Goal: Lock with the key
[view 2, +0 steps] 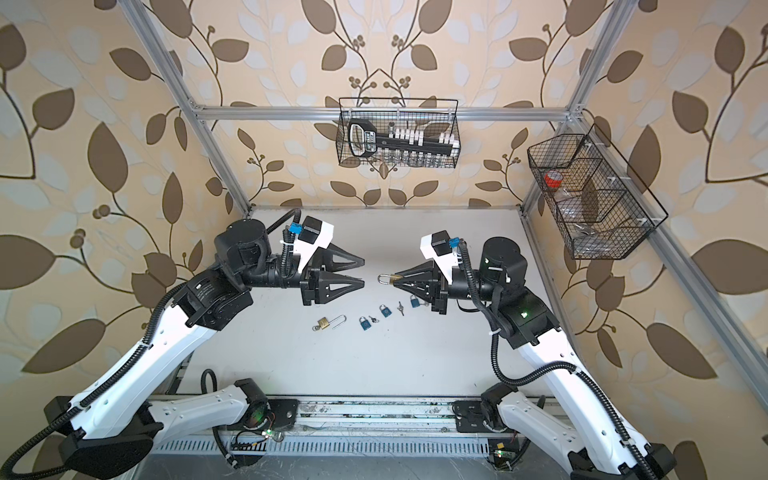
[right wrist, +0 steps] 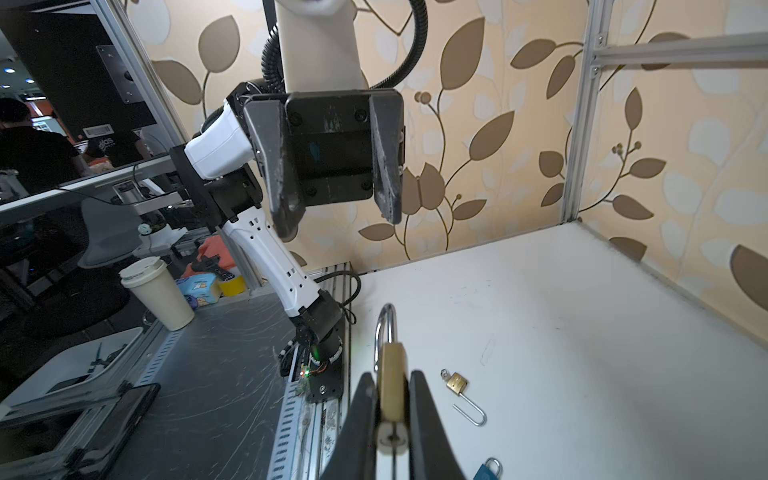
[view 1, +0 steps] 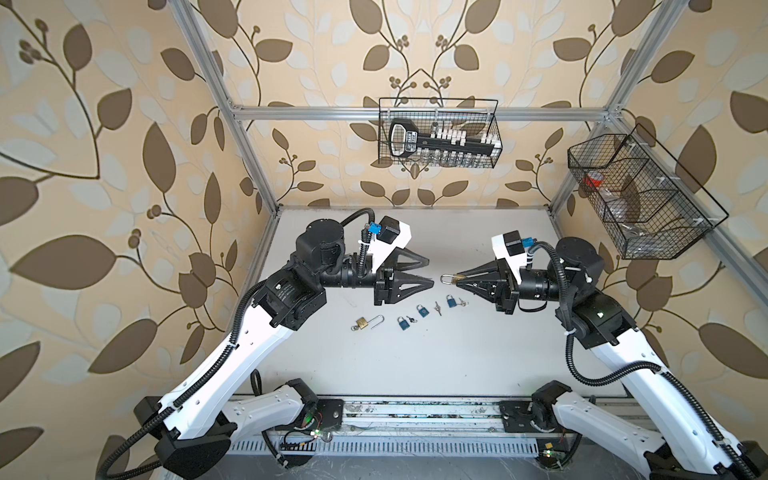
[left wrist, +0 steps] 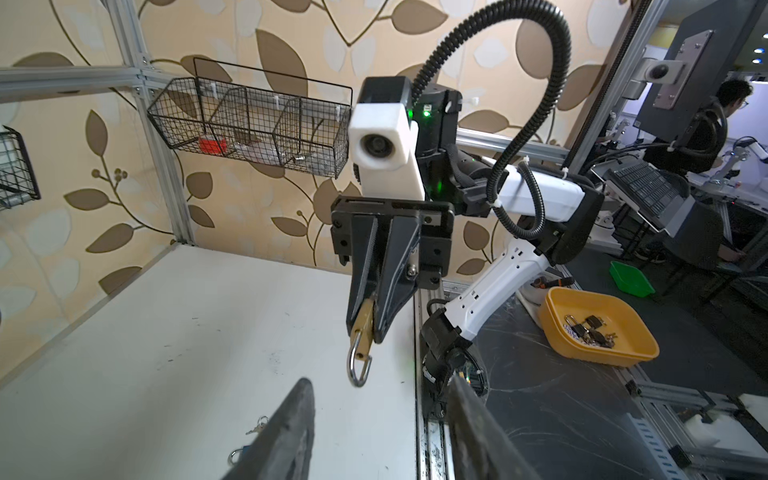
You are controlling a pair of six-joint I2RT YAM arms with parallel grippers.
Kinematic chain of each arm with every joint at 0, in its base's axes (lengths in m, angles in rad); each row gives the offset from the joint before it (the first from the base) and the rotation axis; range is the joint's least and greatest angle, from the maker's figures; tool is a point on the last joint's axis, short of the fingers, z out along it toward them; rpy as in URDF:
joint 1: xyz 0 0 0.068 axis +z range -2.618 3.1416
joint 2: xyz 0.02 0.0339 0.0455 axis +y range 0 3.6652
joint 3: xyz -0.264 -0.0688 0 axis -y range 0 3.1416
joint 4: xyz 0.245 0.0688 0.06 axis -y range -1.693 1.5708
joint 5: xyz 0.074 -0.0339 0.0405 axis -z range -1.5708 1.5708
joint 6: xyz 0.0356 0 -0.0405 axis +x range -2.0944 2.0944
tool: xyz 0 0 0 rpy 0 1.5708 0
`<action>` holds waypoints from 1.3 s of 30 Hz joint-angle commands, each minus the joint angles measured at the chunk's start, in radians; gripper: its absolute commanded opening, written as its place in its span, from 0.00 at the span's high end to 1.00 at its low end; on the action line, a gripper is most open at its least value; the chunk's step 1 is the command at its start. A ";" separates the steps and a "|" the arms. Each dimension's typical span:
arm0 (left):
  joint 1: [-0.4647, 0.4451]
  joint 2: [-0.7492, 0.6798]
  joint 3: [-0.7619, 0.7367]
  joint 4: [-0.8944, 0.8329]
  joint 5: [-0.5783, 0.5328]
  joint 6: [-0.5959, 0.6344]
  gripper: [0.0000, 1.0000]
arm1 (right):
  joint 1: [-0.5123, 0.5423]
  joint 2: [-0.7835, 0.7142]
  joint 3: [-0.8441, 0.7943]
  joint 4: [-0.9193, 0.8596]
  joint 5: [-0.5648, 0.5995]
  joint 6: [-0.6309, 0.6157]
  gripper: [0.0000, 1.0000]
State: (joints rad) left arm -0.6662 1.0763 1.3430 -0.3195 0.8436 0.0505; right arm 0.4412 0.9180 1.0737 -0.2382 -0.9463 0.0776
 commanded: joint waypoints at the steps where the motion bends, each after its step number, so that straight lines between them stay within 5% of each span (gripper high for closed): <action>1: -0.001 0.024 0.001 0.012 0.091 0.023 0.49 | 0.000 0.000 0.024 -0.071 -0.046 -0.053 1.00; 19: -0.047 0.116 -0.007 0.027 0.163 0.000 0.54 | 0.000 -0.036 0.017 -0.016 -0.052 -0.097 1.00; 28: -0.047 0.120 0.004 0.029 0.144 0.002 0.74 | -0.001 -0.051 0.001 -0.005 -0.046 -0.096 1.00; 33: -0.047 0.103 -0.009 0.065 0.135 -0.014 0.60 | 0.000 -0.045 0.002 -0.028 -0.046 -0.110 1.00; 39: -0.047 0.099 -0.007 0.065 0.143 -0.024 0.66 | 0.000 -0.043 0.002 -0.030 -0.058 -0.107 1.00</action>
State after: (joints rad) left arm -0.7078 1.2053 1.3300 -0.2901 0.9806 0.0273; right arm 0.4412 0.8780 1.0809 -0.2672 -0.9771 -0.0124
